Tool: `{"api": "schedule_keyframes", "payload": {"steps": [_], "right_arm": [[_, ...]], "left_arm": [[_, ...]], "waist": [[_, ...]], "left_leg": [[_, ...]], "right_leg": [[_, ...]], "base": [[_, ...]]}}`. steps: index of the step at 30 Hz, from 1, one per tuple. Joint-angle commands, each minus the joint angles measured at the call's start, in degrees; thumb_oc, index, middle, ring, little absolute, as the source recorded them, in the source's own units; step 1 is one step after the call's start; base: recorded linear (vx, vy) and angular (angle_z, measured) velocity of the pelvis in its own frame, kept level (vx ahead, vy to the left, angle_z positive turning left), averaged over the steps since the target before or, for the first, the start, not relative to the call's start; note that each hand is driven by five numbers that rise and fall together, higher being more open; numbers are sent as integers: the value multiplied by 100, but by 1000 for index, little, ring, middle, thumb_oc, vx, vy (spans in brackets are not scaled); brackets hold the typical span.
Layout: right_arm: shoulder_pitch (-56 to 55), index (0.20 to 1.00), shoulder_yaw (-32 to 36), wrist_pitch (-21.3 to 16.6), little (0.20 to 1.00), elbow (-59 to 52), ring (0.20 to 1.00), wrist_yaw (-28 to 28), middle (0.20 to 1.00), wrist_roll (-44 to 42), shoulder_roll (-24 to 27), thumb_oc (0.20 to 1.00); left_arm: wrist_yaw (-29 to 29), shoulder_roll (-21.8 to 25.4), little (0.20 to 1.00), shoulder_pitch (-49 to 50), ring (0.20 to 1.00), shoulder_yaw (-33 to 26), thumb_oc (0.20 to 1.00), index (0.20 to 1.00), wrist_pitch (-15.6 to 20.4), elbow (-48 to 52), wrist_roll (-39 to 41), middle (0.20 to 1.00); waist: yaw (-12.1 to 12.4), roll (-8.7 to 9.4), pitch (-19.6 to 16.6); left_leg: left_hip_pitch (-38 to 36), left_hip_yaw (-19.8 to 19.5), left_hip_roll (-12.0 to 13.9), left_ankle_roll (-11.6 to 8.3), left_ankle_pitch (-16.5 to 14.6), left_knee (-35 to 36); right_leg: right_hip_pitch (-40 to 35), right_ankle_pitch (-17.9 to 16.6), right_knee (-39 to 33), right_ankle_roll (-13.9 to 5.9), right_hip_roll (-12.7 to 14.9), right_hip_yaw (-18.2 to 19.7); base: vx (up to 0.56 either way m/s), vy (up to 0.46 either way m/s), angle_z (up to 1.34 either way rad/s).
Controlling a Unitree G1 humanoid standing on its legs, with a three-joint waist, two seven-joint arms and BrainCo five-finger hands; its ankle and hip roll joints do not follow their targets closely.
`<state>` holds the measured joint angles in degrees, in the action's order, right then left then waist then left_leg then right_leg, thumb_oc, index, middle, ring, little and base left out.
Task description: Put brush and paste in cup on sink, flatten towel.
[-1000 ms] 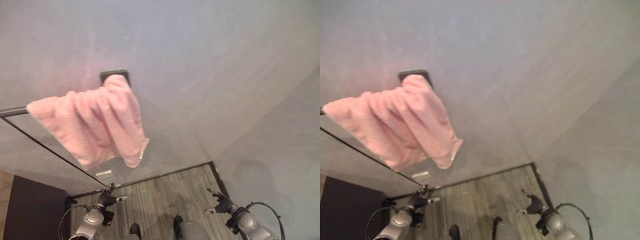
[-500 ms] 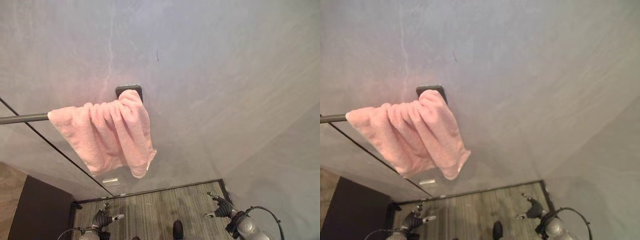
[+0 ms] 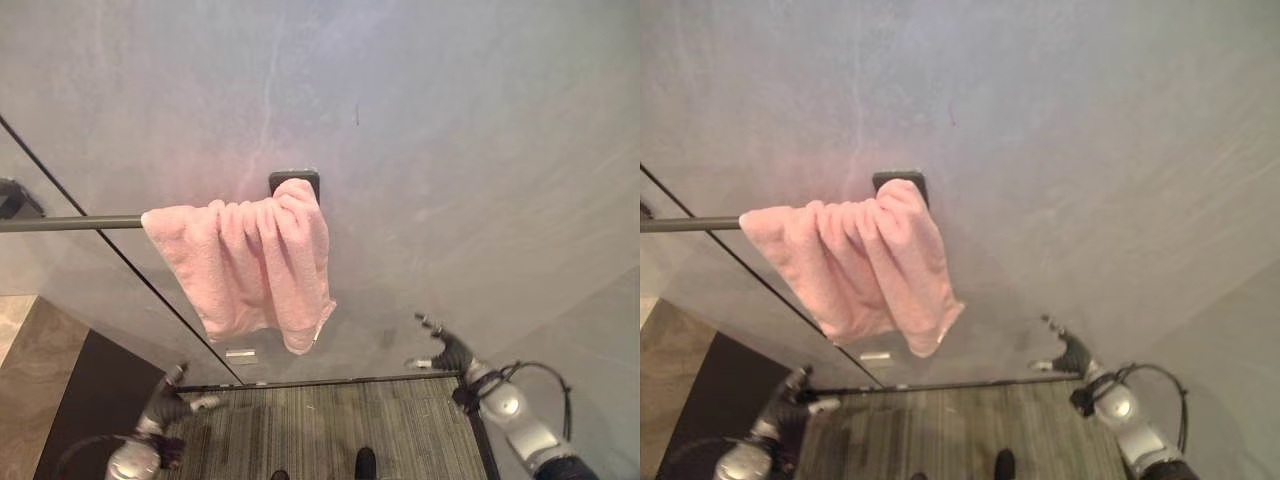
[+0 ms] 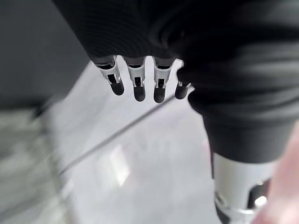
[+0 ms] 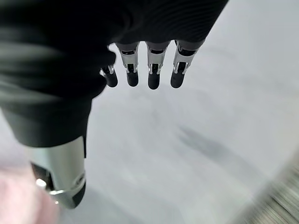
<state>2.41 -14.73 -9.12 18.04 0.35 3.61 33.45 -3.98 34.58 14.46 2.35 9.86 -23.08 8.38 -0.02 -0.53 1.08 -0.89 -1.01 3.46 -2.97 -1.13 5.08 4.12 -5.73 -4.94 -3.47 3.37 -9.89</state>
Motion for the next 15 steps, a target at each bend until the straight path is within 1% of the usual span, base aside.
{"api": "schedule_keyframes", "payload": {"steps": [1, 3, 6, 8, 9, 10, 11, 12, 13, 15], "right_arm": [[595, 1000, -176, -185, 1000, -328, 1000, 64, 1000, -415, 26, 1000], [978, 1000, -386, -114, 1000, -534, 1000, 218, 1000, -684, 21, 1000], [1446, 1000, -752, -41, 1000, -685, 1000, 384, 1000, -984, -76, 1000], [1672, 1000, -950, 12, 1000, -731, 1000, 471, 1000, -1128, -93, 1000], [1889, 1000, -1168, 55, 1000, -696, 1000, 575, 1000, -1403, -192, 1000], [1897, 1000, -1169, 53, 1000, -689, 1000, 576, 1000, -1407, -193, 1000], [2007, 1000, -1287, 78, 1000, -676, 1000, 664, 1000, -1607, -208, 1000], [2168, 1000, -1484, 135, 1000, -636, 1000, 731, 1000, -1895, -246, 1000], [2173, 1000, -1484, 134, 1000, -632, 1000, 731, 1000, -1897, -247, 1000], [2435, 1000, -1728, 178, 1000, -528, 1000, 807, 1000, -2249, -306, 1000]], "left_arm": [[54, 577, 1000, -275, 1000, -283, 1000, 1000, 227, 413, -106, 1000], [111, 934, 1000, -444, 1000, -369, 1000, 1000, 251, 716, -48, 1000], [186, 1171, 1000, -732, 1000, -369, 1000, 1000, 255, 900, 205, 1000], [253, 1286, 1000, -920, 1000, -282, 1000, 1000, 240, 948, 381, 1000], [385, 1388, 1000, -1058, 1000, -151, 1000, 1000, 280, 963, 607, 1000], [386, 1391, 1000, -1068, 1000, -147, 1000, 1000, 285, 953, 611, 1000], [460, 1463, 1000, -1128, 1000, -84, 1000, 1000, 286, 981, 746, 1000], [607, 1616, 1000, -1293, 1000, 94, 1000, 1000, 271, 1056, 1021, 1000], [609, 1618, 1000, -1299, 1000, 97, 1000, 1000, 273, 1051, 1024, 1000], [749, 1822, 1000, -1561, 1000, 317, 1000, 1000, 270, 1081, 1406, 1000]], "waist": [[145, 206, 53], [184, 203, 85], [226, 214, 128], [241, 225, 153], [256, 232, 171], [259, 234, 174], [263, 242, 178], [260, 250, 186], [263, 252, 188], [245, 275, 207]], "left_leg": [[267, 186, -320, 112, 183, -8], [306, 233, -358, 133, 172, -8], [350, 345, -395, 164, 161, -8], [370, 387, -410, 180, 155, -23], [382, 424, -432, 196, 144, -41], [383, 427, -433, 197, 144, -41], [379, 445, -436, 201, 136, -47], [389, 475, -447, 213, 136, -55], [389, 478, -447, 213, 136, -55], [418, 503, -466, 222, 132, -76]], "right_leg": [[38, 45, 387, -597, 465, 221], [86, -15, 346, -616, 501, 280], [161, -99, 275, -640, 542, 409], [194, -131, 267, -656, 560, 457], [223, -182, 265, -669, 578, 515], [225, -183, 265, -669, 578, 518], [238, -201, 265, -680, 588, 547], [264, -222, 275, -690, 602, 563], [265, -223, 276, -690, 602, 566], [308, -248, 296, -702, 627, 600]], "base": [[-3, 98, -4], [-11, 91, -9], [-20, 79, -29], [-21, 50, -16], [-11, 37, -10], [-8, 41, -8], [-4, 37, -2], [-4, 36, -5], [-7, 33, -11], [-2, 29, -15]]}}
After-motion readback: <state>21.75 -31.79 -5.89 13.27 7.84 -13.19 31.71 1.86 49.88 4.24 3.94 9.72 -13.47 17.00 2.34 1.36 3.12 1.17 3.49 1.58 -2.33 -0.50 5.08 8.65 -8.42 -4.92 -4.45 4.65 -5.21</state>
